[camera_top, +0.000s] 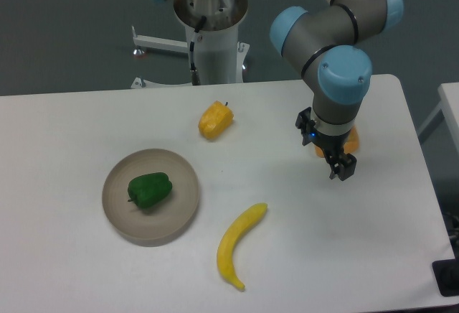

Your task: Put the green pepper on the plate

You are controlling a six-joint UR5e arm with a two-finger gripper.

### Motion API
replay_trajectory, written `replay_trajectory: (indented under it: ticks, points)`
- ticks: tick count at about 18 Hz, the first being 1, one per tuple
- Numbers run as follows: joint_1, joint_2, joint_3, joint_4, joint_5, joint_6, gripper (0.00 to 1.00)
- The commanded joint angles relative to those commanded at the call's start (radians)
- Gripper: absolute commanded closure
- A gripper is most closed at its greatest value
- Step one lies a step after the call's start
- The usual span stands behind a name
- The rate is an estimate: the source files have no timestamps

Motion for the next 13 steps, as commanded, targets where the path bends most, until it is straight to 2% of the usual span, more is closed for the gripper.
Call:
replay_trajectory:
  ticks: [3,13]
  points:
    - [0.006,-0.003,0.000,0.000,-0.041,0.000,0.00]
    - [0.012,-0.002,0.005,-0.003,-0.049,0.002,0.00]
